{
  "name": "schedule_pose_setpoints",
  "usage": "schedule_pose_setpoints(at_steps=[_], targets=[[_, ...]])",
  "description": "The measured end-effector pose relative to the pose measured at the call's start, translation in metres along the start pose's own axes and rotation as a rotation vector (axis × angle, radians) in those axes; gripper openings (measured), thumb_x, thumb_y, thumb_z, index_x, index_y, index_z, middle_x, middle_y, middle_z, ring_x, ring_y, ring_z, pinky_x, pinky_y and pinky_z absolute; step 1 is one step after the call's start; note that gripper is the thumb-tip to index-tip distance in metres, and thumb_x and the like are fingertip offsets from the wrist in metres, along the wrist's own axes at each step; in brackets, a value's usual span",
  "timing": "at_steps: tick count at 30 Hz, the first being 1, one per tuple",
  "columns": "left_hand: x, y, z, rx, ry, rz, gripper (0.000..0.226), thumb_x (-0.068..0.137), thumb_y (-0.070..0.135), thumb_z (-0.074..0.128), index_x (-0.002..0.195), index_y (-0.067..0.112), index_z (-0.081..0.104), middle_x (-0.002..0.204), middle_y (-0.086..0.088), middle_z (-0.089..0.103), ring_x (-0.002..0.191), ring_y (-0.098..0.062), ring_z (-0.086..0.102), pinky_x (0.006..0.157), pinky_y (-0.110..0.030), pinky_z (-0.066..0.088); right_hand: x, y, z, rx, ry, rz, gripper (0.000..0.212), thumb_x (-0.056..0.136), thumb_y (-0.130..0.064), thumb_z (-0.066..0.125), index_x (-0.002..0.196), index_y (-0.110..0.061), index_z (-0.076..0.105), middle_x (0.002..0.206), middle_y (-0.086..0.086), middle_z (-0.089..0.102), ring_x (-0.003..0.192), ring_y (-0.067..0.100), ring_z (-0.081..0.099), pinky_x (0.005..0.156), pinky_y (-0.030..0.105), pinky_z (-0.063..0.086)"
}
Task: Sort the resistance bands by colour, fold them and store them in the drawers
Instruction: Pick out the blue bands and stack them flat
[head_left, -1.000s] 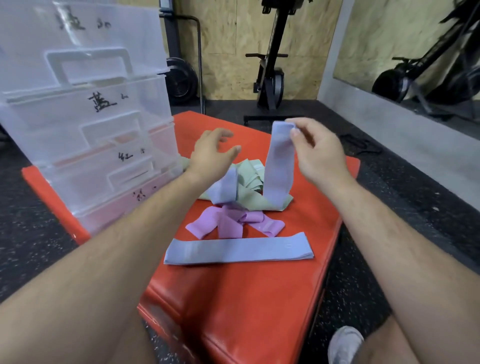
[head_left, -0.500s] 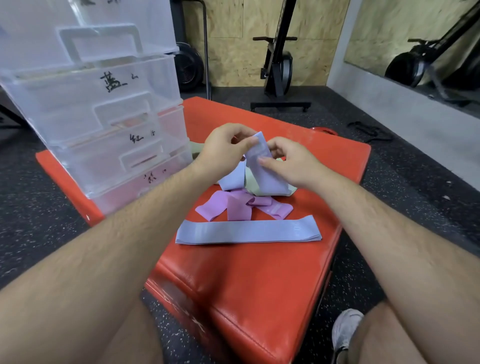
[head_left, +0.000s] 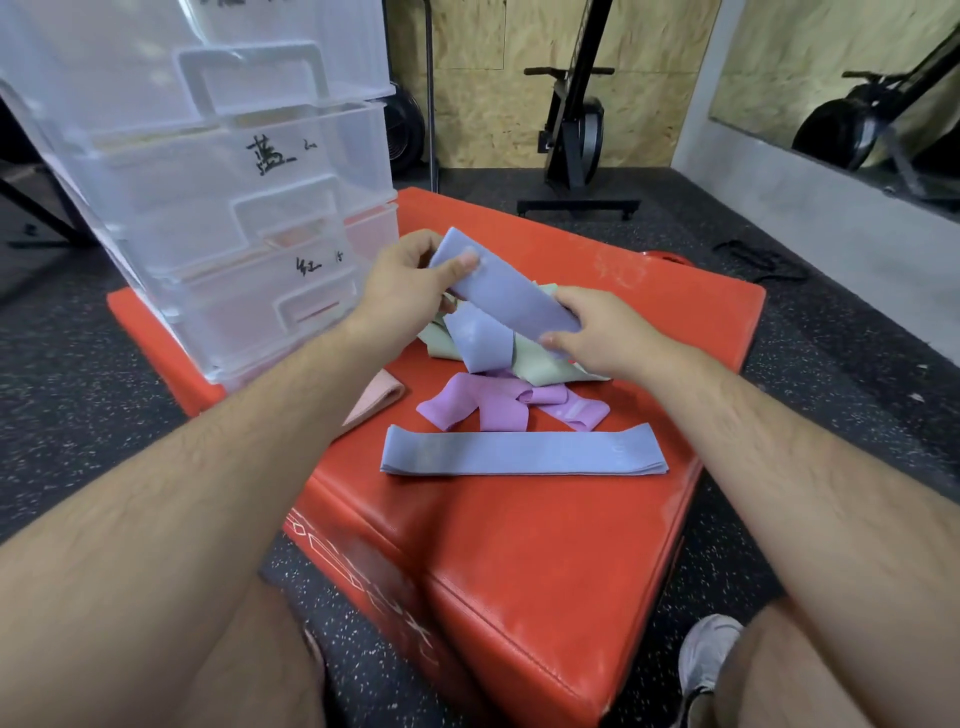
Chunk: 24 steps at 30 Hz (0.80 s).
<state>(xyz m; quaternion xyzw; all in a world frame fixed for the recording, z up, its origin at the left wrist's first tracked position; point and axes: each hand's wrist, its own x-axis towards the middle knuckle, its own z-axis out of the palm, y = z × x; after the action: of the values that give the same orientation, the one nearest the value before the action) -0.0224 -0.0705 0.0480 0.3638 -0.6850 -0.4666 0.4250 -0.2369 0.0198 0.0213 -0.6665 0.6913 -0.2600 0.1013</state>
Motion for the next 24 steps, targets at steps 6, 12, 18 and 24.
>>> schedule_pose_setpoints(at_steps=[6, 12, 18, 24], targets=[[-0.003, -0.008, -0.035, -0.085, 0.043, -0.103, 0.015, 0.094, 0.021, 0.067, 0.101, 0.008, 0.07, 0.089, -0.004, 0.072, 0.069, -0.013, 0.065, 0.06, -0.023, 0.053, -0.013, 0.039, -0.022, -0.145, -0.006, 0.167, 0.009, 0.088, -0.023, 0.07, 0.094, -0.02, 0.063, 0.087, -0.006, 0.065, 0.087, 0.022, 0.059, 0.082, 0.036, 0.04], [-0.022, -0.018, -0.054, 0.057, -0.035, -0.228, 0.003, 0.087, 0.018, 0.073, 0.087, 0.016, 0.071, 0.081, 0.0, 0.072, 0.069, -0.014, 0.064, 0.06, -0.023, 0.051, -0.039, 0.057, -0.052, 0.109, -0.017, 0.234, 0.017, 0.089, -0.014, 0.072, 0.101, -0.022, 0.064, 0.075, -0.001, 0.062, 0.068, 0.013, 0.055, 0.069, 0.032, 0.042], [-0.054, -0.024, -0.059, 0.31, -0.184, -0.306, 0.028, 0.081, 0.014, 0.079, 0.068, 0.014, 0.054, 0.064, -0.001, 0.057, 0.061, -0.014, 0.054, 0.058, -0.024, 0.047, -0.075, 0.058, -0.048, 0.165, -0.143, 0.235, 0.022, 0.087, -0.01, 0.073, 0.105, -0.02, 0.066, 0.071, -0.001, 0.06, 0.067, 0.014, 0.053, 0.071, 0.033, 0.04], [-0.08, -0.055, -0.058, 0.485, -0.202, -0.224, 0.024, 0.076, 0.019, 0.084, 0.093, 0.015, 0.066, 0.071, -0.006, 0.059, 0.061, -0.017, 0.056, 0.055, -0.023, 0.047, -0.096, 0.053, -0.022, 0.029, -0.211, 0.218, 0.021, 0.085, -0.013, 0.073, 0.103, -0.021, 0.067, 0.083, 0.005, 0.065, 0.07, 0.016, 0.055, 0.073, 0.034, 0.046]])
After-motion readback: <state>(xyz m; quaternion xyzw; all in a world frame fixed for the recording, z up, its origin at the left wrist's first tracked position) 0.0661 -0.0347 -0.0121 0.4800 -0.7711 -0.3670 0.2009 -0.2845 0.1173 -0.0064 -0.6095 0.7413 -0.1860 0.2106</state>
